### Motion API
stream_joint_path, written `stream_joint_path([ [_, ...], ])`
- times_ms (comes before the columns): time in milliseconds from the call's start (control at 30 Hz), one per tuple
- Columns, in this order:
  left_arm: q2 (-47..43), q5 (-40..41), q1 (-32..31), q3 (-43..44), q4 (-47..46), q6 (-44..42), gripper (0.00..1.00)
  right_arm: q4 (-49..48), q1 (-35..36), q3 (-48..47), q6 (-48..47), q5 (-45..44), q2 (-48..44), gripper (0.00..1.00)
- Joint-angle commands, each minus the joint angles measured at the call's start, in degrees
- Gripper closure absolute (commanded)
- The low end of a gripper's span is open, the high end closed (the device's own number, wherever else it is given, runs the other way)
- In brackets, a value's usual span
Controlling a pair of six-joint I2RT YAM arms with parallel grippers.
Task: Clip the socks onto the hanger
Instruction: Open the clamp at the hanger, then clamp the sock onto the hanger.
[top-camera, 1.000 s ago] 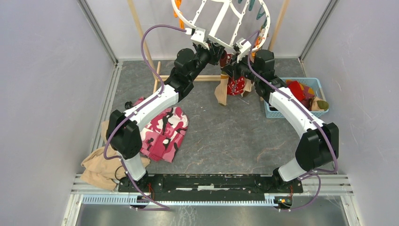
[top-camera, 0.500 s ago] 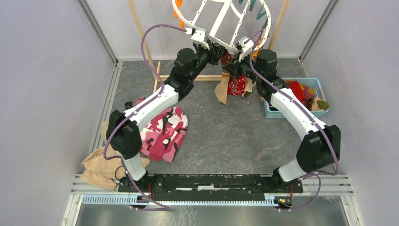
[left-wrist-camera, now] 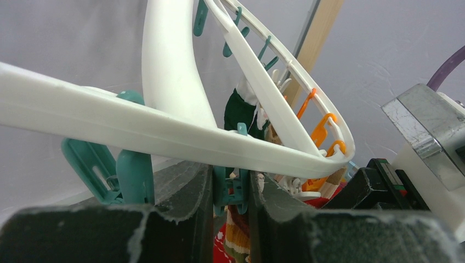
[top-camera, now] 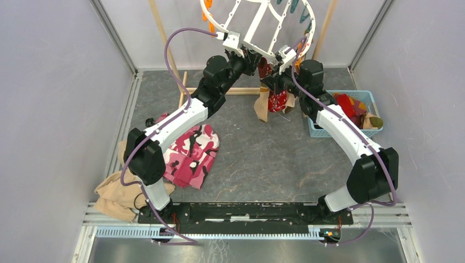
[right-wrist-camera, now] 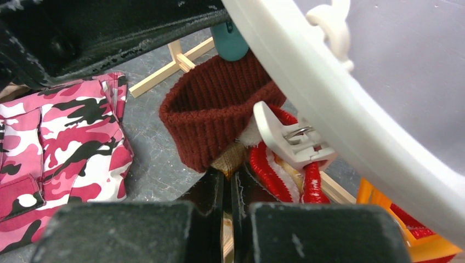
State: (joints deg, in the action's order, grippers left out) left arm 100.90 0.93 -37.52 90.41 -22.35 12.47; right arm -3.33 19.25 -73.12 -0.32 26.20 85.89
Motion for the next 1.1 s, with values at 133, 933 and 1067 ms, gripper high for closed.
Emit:
stream_joint_path([
  [133, -1.50, -0.05, 0.08, 2.76, -0.92, 2.76, 0.95, -3.24, -0.23, -0.38, 0.23, -0.46, -2.20, 1.00],
  [933, -0.89, -0.22, 0.08, 3.30, -0.85, 5.58, 0.94, -5.02, 0.69, -5.15, 3.04, 1.74, 0.15, 1.00],
  [1067, -0.88, -0.40, 0.08, 3.36, -0.85, 6.01, 0.94, -4.69, 0.66, -6.25, 3.04, 1.83, 1.03, 1.00],
])
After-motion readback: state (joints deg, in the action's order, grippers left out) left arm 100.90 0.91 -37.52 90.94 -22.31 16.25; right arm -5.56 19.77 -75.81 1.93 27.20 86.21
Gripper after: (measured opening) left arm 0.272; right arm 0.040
